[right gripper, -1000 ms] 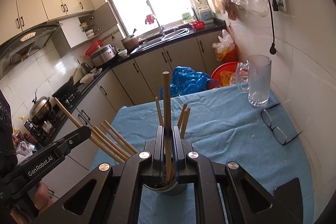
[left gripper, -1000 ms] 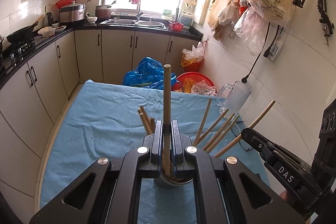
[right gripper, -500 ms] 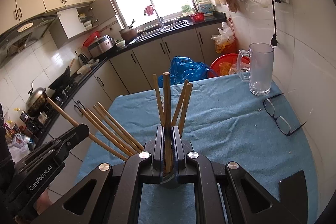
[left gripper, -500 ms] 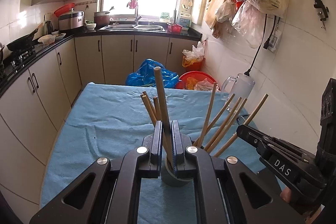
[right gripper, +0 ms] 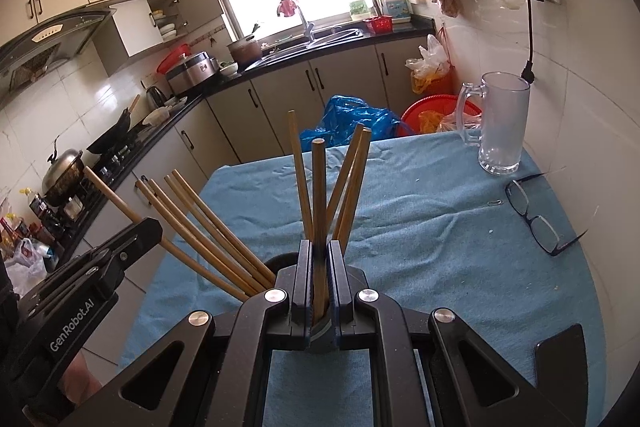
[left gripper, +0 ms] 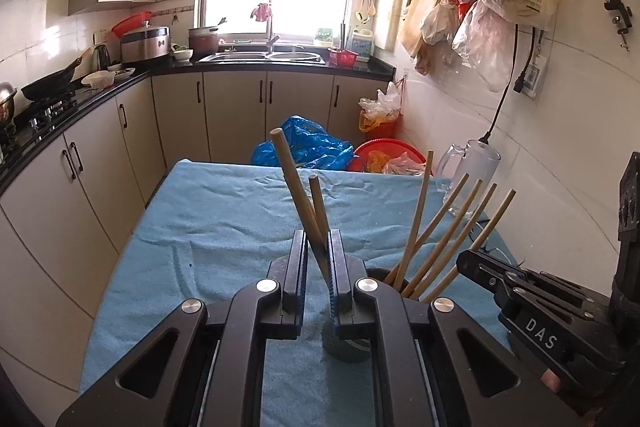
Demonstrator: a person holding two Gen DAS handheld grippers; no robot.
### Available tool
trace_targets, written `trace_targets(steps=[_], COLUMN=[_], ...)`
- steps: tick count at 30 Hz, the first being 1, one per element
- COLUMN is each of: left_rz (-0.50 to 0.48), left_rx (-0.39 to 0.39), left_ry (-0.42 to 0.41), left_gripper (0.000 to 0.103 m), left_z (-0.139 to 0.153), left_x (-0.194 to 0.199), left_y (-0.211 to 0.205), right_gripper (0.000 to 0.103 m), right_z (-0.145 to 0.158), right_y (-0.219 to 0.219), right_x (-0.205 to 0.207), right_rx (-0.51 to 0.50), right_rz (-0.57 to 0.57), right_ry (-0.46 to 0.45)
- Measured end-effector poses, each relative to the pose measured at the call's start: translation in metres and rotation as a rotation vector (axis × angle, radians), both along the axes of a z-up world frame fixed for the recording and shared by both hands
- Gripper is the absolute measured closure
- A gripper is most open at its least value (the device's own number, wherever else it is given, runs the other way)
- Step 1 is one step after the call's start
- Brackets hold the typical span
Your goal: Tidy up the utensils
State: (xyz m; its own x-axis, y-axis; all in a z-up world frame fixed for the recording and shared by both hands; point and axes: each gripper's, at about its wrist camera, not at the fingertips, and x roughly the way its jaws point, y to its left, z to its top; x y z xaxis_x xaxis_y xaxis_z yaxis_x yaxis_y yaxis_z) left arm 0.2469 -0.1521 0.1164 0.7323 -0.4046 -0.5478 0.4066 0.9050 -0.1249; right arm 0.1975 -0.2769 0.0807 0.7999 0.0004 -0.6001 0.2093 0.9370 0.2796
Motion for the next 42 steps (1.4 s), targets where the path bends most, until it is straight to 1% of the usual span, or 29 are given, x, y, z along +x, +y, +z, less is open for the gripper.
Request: trace_targets(steps=[6,8,10,11,13,15,16,19,21,22,23,25,26,28,29,30,31,32,34,37,39,42], left_rz=[-0.007,-0.007,-0.002,0.002,0.008,0.012,0.014,0.031,0.038,0.044,0.051,0.075,0.085,0.128,0.143,0.152,0.171,0.184,0.215,0.233,0.244,0.247], left_rx=[-0.002,-0.004,-0.005,-0.005,-0.005,-0.004,-0.003,-0.001,-0.001,-0.002,-0.002,0.002,0.004,0.022,0.03,0.036,0.05,0.06,0.101,0.151,0.179,0.194], left_ry=[-0.001,-0.003,-0.008,-0.011,-0.015,-0.014,-0.015,-0.026,-0.031,-0.033,-0.035,-0.04,-0.044,-0.064,-0.071,-0.074,-0.081,-0.088,-0.111,-0.128,-0.13,-0.112], left_gripper=[0.094,0.091,0.083,0.081,0.079,0.077,0.074,0.067,0.065,0.062,0.059,0.048,0.046,0.038,0.036,0.031,0.026,0.025,0.018,0.008,0.007,0.007], left_z=[0.0,0.001,0.003,0.004,0.005,0.006,0.007,0.009,0.009,0.01,0.01,0.01,0.01,0.007,0.006,0.006,0.003,0.001,-0.006,-0.015,-0.023,-0.034], left_x=[-0.002,-0.003,-0.004,-0.004,-0.005,-0.005,-0.006,-0.01,-0.014,-0.016,-0.019,-0.026,-0.028,-0.041,-0.047,-0.052,-0.062,-0.068,-0.087,-0.11,-0.125,-0.143], left_y=[0.002,0.002,0.003,0.003,0.004,0.005,0.005,0.008,0.01,0.013,0.015,0.023,0.025,0.035,0.038,0.04,0.045,0.048,0.055,0.064,0.073,0.086], right_gripper=[0.095,0.095,0.093,0.092,0.084,0.079,0.077,0.066,0.058,0.053,0.051,0.039,0.037,0.027,0.024,0.02,0.019,0.018,0.013,0.01,0.01,0.009], right_z=[0.006,0.009,0.012,0.014,0.016,0.018,0.019,0.021,0.023,0.024,0.025,0.026,0.026,0.026,0.025,0.025,0.025,0.024,0.023,0.018,0.012,0.002], right_y=[0.001,0.003,0.003,0.002,0.001,-0.001,-0.002,-0.005,-0.005,-0.005,-0.006,-0.007,-0.008,-0.009,-0.009,-0.008,-0.007,-0.004,0.002,0.014,0.023,0.036], right_x=[-0.004,-0.008,-0.011,-0.013,-0.017,-0.021,-0.023,-0.031,-0.036,-0.039,-0.042,-0.048,-0.052,-0.06,-0.064,-0.068,-0.073,-0.079,-0.089,-0.108,-0.122,-0.142], right_rx=[-0.007,-0.012,-0.016,-0.018,-0.02,-0.023,-0.025,-0.037,-0.048,-0.06,-0.069,-0.089,-0.103,-0.13,-0.144,-0.159,-0.174,-0.193,-0.225,-0.261,-0.28,-0.307], right_rz=[0.002,0.001,0.0,-0.002,-0.009,-0.014,-0.019,-0.042,-0.057,-0.071,-0.079,-0.098,-0.118,-0.151,-0.164,-0.175,-0.186,-0.198,-0.21,-0.21,-0.217,-0.211], right_ry=[-0.011,-0.017,-0.023,-0.026,-0.031,-0.036,-0.038,-0.042,-0.044,-0.048,-0.051,-0.052,-0.049,-0.045,-0.042,-0.038,-0.036,-0.035,-0.036,-0.044,-0.044,-0.041])
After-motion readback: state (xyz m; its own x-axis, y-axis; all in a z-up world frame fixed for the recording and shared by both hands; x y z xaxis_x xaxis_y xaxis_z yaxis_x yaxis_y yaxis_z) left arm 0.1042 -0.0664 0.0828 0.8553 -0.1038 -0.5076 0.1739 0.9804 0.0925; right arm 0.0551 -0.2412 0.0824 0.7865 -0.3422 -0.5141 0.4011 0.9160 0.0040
